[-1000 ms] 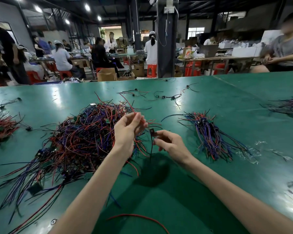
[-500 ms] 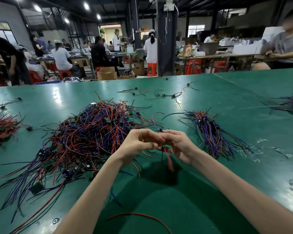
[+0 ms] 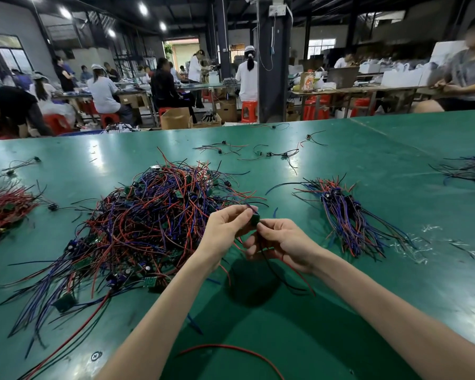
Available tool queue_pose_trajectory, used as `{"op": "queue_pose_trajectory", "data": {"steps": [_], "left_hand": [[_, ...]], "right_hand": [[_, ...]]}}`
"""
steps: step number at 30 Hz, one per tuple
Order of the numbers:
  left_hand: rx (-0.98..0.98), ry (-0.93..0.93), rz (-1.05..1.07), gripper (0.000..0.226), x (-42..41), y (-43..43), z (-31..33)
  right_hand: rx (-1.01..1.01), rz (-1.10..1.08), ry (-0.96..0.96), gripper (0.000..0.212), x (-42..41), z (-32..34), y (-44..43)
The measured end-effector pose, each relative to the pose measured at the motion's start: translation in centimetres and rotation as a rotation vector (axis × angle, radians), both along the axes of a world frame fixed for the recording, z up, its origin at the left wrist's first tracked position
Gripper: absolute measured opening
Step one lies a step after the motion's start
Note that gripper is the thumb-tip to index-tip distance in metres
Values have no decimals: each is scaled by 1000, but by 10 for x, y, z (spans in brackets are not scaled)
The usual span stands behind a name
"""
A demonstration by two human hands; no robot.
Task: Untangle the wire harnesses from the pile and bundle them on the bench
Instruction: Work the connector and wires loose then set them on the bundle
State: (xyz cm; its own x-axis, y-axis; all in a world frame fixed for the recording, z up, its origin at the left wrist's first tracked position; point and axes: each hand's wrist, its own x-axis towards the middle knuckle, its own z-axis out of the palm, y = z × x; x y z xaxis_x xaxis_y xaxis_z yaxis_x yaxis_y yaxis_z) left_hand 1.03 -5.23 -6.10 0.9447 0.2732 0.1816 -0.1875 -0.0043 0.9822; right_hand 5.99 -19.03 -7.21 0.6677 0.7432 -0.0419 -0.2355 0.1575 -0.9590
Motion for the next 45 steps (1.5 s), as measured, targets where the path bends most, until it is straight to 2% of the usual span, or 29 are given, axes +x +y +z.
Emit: {"op": "queue_pose_trajectory", "data": {"steps": [7,10,12,15,18,24,28,33,38,40,43,45], "left_hand": [[-97,20,-53,13,-1,-5,0],[-184,14,1,8,0,-5,3],[-232,41,45,8,0,-3,5],[-226,109,41,9,-2,-2,6],[-177,142,7,22,-4,-5,7],[-72,193,-68,34,-6,-13,3],[-107,186,-81,45,-6,-14,2],[-64,231,-57,62,-5,-12,-1],[46,251,-60,65,-4,-13,-6],[-3,268,-75,59,-2,-15,-7],[-197,296,-142,24,1,-13,-8],[-201,318,-156,11,2,-12,-10]], "right_hand": [[-84,98,31,28,-3,1,1],[-249,13,-125,33,0,3,-2],[-283,-96,-187,31,1,2,-2],[-218,-230,-171,31,6,2,-3],[-133,-261,-133,27,11,3,-2],[-103,-166,-89,17,12,1,-4],[-59,-103,-57,13,12,1,-7],[-26,-40,-22,18,13,5,-6],[-38,-127,-30,11,13,-1,-5],[-42,-180,-65,5,15,-2,-5],[-25,-302,-61,9,20,-3,-4],[-27,-364,-55,13,23,-4,-5]]}}
